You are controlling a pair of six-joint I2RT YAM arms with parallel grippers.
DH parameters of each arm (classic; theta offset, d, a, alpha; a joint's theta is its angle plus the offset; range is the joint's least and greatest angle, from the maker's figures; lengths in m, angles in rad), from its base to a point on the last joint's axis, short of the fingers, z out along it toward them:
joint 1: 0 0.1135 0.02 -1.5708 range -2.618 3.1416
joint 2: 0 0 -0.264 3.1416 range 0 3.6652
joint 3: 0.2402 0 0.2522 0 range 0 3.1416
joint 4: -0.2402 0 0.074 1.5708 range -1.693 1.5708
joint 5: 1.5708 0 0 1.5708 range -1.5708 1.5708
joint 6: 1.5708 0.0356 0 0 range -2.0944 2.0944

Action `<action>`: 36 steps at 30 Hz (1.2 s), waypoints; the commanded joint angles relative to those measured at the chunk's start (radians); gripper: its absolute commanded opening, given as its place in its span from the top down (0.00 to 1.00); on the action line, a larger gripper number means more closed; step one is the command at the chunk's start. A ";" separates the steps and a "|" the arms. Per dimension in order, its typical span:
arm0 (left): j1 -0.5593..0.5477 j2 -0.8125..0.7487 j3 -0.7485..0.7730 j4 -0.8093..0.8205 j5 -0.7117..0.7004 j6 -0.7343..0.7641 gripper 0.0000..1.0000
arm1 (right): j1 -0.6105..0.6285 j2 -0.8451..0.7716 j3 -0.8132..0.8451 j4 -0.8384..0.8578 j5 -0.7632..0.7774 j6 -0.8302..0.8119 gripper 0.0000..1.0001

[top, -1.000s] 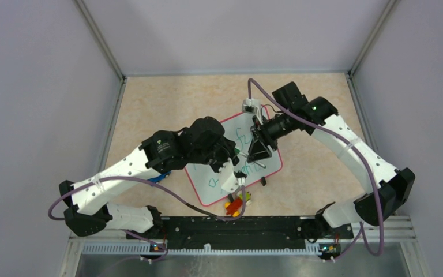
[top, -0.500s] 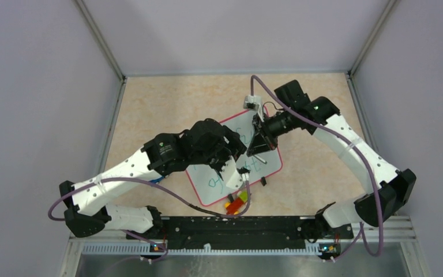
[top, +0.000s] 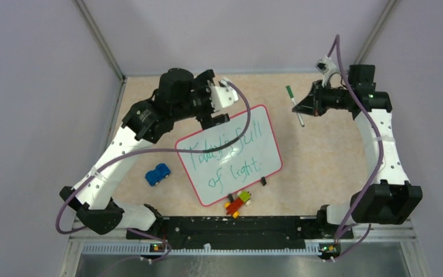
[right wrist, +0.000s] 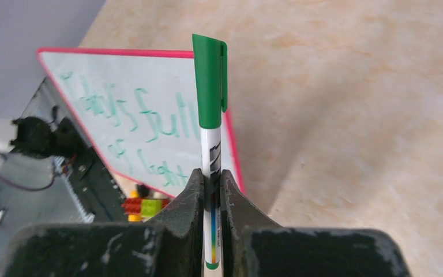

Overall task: Write a sentence on the whiteboard
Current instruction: Put down the whiteboard marker at the center of the board.

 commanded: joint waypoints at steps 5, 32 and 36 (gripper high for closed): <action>0.406 0.126 0.153 -0.060 0.295 -0.525 0.01 | -0.163 0.039 -0.129 0.074 0.304 -0.109 1.00; 0.907 0.044 -0.317 0.120 0.492 -0.644 0.01 | -0.206 0.321 -0.462 0.471 0.780 -0.114 0.89; 0.909 0.053 -0.320 0.119 0.502 -0.639 0.01 | -0.205 0.333 -0.455 0.457 0.778 -0.117 0.82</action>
